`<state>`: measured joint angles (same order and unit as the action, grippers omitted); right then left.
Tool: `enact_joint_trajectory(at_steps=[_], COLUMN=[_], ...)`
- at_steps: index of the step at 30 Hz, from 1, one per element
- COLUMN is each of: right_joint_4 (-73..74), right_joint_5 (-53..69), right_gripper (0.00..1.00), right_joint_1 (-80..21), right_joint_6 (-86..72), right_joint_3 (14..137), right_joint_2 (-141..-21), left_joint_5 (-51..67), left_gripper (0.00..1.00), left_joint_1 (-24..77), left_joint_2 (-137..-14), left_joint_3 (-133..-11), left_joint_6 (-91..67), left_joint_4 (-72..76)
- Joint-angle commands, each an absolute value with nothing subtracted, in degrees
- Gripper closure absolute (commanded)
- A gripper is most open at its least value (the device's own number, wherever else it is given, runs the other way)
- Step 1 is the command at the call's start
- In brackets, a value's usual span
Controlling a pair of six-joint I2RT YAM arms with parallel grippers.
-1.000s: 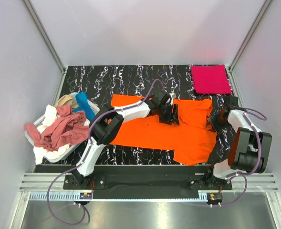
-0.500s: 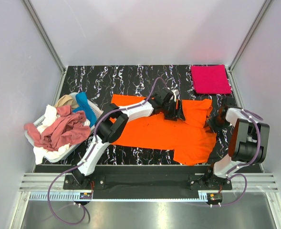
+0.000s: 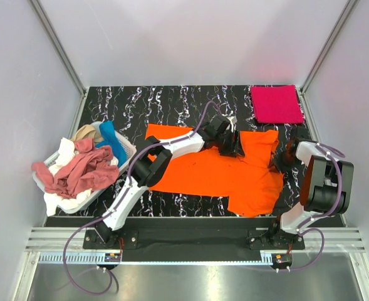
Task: Fold and stack the t-shirts
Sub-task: Fold the tshirt
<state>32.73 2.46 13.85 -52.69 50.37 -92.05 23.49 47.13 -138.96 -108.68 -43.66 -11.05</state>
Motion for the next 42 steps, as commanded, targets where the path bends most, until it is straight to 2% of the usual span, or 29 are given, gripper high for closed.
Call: enact_joint_trajectory(at_steps=[1, 3, 10, 15, 18, 19, 20, 22, 23, 24, 33, 42], right_joint_4=[31.99, 32.17, 32.70, 32.78, 32.78, 32.78, 32.78, 32.78, 32.78, 32.87, 33.13, 33.05], right_joint_5=[1.66, 2.37, 2.64, 3.34, 2.99, 2.90, 2.99, 3.51, 3.52, 3.34, 4.13, 4.04], right_gripper=[0.71, 0.71, 0.66, 0.66, 0.67, 0.67, 0.68, 0.68, 0.68, 0.68, 0.66, 0.71], right_joint_1=[13.27, 13.27, 13.27, 13.27, 13.27, 13.27, 13.27, 13.27, 13.27, 13.27, 13.27, 13.27], right_joint_6=[-52.03, -52.03, -52.47, -52.47, -52.47, -52.47, -52.47, -52.21, -52.21, -52.21, -52.21, -51.51], right_joint_3=[52.91, 53.00, 52.91, 53.87, 54.31, 54.40, 54.67, 54.93, 54.93, 55.11, 54.84, 55.28], right_joint_2=[-91.93, -92.02, -90.88, -90.97, -91.23, -91.58, -91.76, -92.02, -92.02, -92.02, -90.97, -91.06], left_joint_5=[24.34, 24.35, 25.31, 26.28, 26.54, 26.63, 26.80, 27.59, 27.86, 28.30, 30.22, 31.99], left_gripper=[0.51, 0.55, 0.55, 0.55, 0.59, 0.62, 0.74, 0.88, 0.99, 1.00, 1.00, 1.00], left_joint_1=[47.02, 47.02, 46.93, 46.85, 46.85, 46.85, 46.93, 46.93, 46.85, 46.93, 46.41, 45.70], left_joint_2=[-139.66, -139.75, -140.71, -141.42, -141.50, -141.50, -141.50, -141.42, -141.33, -140.98, -138.87, -138.25], left_joint_3=[-111.53, -111.62, -112.85, -113.82, -113.82, -113.82, -113.82, -113.99, -113.99, -113.91, -113.73, -113.91], left_joint_6=[-44.03, -44.12, -45.35, -45.97, -46.05, -46.23, -46.32, -46.76, -46.84, -47.37, -48.68, -49.75], left_joint_4=[-9.49, -9.49, -8.96, -8.44, -8.17, -8.17, -7.83, -7.82, -7.82, -7.82, -9.32, -9.67])
